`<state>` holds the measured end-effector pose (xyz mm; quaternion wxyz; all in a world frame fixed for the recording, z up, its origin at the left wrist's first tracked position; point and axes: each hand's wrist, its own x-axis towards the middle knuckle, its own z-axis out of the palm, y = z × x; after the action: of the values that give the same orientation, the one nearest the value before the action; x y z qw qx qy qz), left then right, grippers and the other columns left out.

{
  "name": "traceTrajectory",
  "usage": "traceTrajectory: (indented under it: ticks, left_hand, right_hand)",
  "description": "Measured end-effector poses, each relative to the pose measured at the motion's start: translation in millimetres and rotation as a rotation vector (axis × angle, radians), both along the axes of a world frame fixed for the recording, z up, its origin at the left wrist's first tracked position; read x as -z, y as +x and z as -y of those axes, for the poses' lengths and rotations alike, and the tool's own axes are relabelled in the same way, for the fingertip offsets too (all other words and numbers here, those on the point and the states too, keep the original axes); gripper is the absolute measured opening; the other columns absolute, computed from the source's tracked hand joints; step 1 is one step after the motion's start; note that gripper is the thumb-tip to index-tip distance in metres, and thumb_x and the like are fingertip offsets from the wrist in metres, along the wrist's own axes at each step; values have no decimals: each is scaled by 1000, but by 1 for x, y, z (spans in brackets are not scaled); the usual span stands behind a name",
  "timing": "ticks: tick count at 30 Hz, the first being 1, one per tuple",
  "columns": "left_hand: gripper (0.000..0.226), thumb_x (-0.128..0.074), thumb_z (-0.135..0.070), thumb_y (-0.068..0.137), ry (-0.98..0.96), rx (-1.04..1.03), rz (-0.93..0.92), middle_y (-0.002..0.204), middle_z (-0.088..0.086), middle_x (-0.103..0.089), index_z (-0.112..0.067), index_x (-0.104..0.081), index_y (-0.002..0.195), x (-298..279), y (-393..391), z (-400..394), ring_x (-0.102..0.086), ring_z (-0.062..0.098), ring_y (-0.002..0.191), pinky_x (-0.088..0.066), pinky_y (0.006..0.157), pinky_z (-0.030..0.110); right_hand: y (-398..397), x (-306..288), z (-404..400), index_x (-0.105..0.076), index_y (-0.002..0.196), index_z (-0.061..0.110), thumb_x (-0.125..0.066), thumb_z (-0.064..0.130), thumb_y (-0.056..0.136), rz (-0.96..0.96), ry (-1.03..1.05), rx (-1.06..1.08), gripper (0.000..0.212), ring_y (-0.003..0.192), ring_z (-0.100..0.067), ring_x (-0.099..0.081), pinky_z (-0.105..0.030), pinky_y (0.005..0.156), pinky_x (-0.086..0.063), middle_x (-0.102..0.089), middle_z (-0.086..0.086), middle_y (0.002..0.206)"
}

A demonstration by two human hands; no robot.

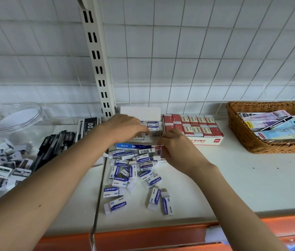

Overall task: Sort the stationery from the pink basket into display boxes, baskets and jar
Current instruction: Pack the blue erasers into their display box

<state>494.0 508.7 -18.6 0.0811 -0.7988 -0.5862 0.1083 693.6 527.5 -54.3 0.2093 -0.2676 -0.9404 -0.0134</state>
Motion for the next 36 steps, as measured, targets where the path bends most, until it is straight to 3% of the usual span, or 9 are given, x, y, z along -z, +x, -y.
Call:
traceTrajectory:
  ticks: [4,7,10,15,20,25,30,33,36]
  left_hand:
    - [51,-40,-5,95,-33,41,-51,111,-2,-57,-35,-43,135,1,7,-2,-57,21,92,-41,65,29]
    - [42,-38,-21,97,-72,24,-81,120,-1,-56,-38,-43,135,0,8,-2,-57,24,103,-41,68,30]
    - [32,-41,-34,99,-63,26,-100,118,-1,-60,-35,-49,130,-1,11,-3,-58,23,99,-35,62,28]
    - [28,-46,-24,97,-67,-4,-76,116,2,-62,-33,-54,123,-2,16,-4,-58,24,95,-34,64,27]
    - [49,-43,-8,94,-82,-54,69,117,-1,-60,-38,-44,133,2,8,1,-54,19,86,-41,65,29]
    - [47,-44,-19,98,-92,-125,356,139,-2,-47,-31,-31,142,1,-3,26,-57,14,89,-46,75,28]
    - [27,-49,-13,95,53,-228,693,116,-1,-57,-16,-54,122,8,-7,59,-56,9,93,-46,89,26]
    - [20,-53,-15,93,201,-288,741,104,-10,-55,-14,-60,112,12,-6,77,-49,2,90,-38,87,14]
    - [13,-56,-18,91,257,-333,783,89,-15,-51,-15,-63,101,21,0,96,-50,2,80,-44,83,16]
  right_hand:
    - [2,2,-1,-73,77,9,-71,-3,65,17,-13,-9,18,77,-27,-60,-28,72,-51,-69,-4,76]
    - [1,1,-1,-73,79,8,-71,-5,65,21,-8,-10,19,78,-28,-61,-30,72,-52,-69,-5,76]
    - [3,0,-2,-73,85,8,-70,-9,65,19,-43,-32,27,81,-30,-61,-34,72,-53,-70,-6,80]
    - [6,-3,-5,-74,90,8,-64,-10,71,19,-115,-34,28,91,-31,-59,-38,78,-53,-70,-7,87]
    - [0,-10,-2,-72,90,7,-42,8,79,29,-137,7,31,90,-29,-58,-34,81,-48,-69,-7,85]
    - [-14,-20,-10,-68,107,9,-42,15,95,84,-139,77,29,102,-26,-53,-34,82,-46,-64,-8,101]
    - [-38,-26,-24,-68,99,11,-45,26,96,280,-196,107,28,101,-21,-51,-33,82,-45,-63,-5,101]
    - [-44,-28,-25,-66,92,12,-45,28,97,294,-227,133,27,97,-19,-51,-30,77,-44,-63,-5,97]
    - [-37,-29,-13,-69,100,16,-43,21,96,244,-245,123,26,99,-21,-53,-33,78,-48,-63,-4,100]
